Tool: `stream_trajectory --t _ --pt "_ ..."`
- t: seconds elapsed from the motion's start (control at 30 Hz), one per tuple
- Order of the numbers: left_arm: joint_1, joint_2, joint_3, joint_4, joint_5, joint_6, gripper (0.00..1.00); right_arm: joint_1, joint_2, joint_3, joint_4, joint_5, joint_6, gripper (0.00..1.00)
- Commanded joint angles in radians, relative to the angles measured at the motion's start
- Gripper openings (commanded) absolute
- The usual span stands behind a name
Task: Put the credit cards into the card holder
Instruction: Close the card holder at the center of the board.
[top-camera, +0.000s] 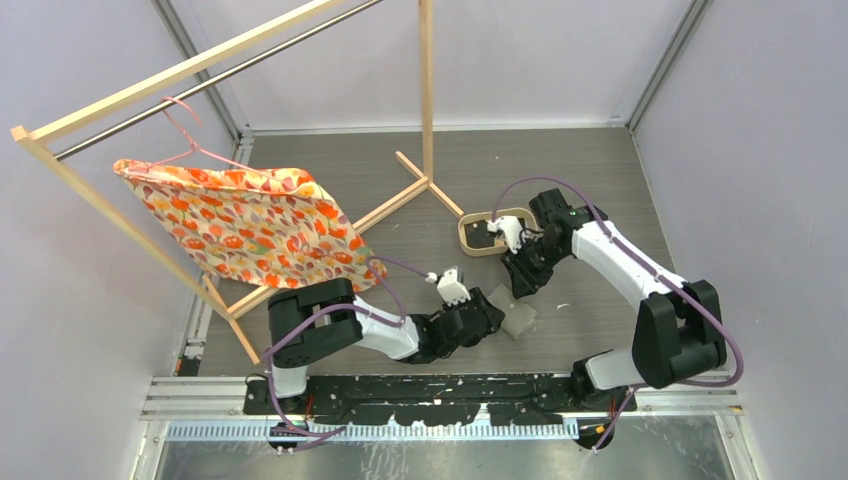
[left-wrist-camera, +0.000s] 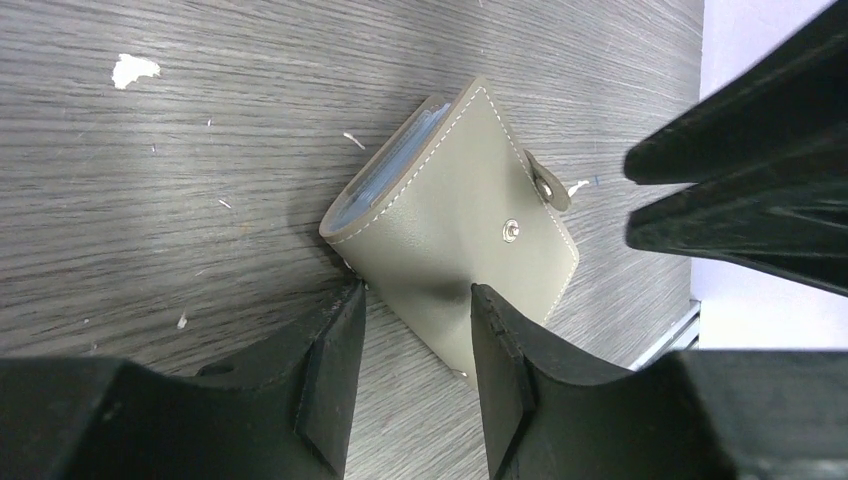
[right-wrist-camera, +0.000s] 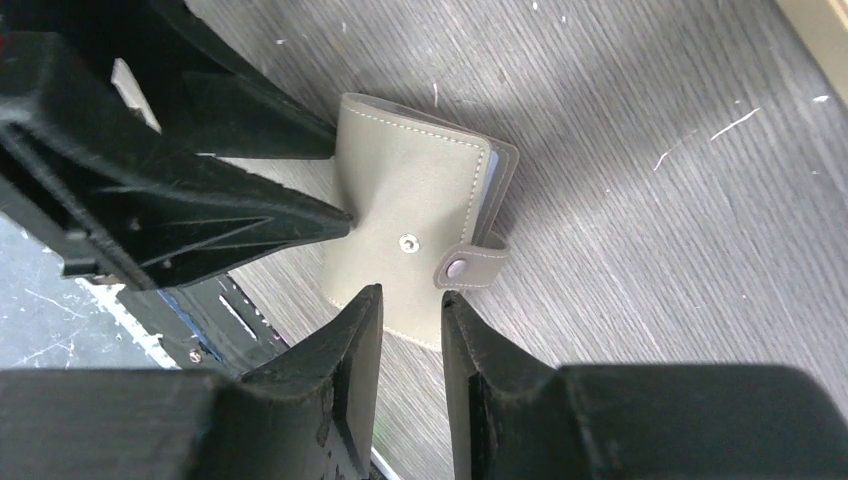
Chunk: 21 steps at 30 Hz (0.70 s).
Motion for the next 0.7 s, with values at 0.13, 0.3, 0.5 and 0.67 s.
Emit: stream_trajectory --t 0.13,0.3,0.5,0.67 --pt "0.010 -0.035 -0.028 0.057 -0.012 0.054 0.46 0.006 0.082 0.015 0.038 0.054 0.056 0.33" --pt "0.016 -0.032 -0.007 0.001 -0.012 0.023 0.47 0.022 0.110 0.018 0.049 0.088 0.072 0.30" --pt "0.016 -0.024 0.015 -0.054 -0.010 -0.008 0.46 0.031 0.132 0.019 0.058 0.111 0.085 0.26" --pt "0.015 -0.018 0.030 -0.093 -0.007 -0.031 0.46 0.035 0.138 0.020 0.063 0.124 0.091 0.22"
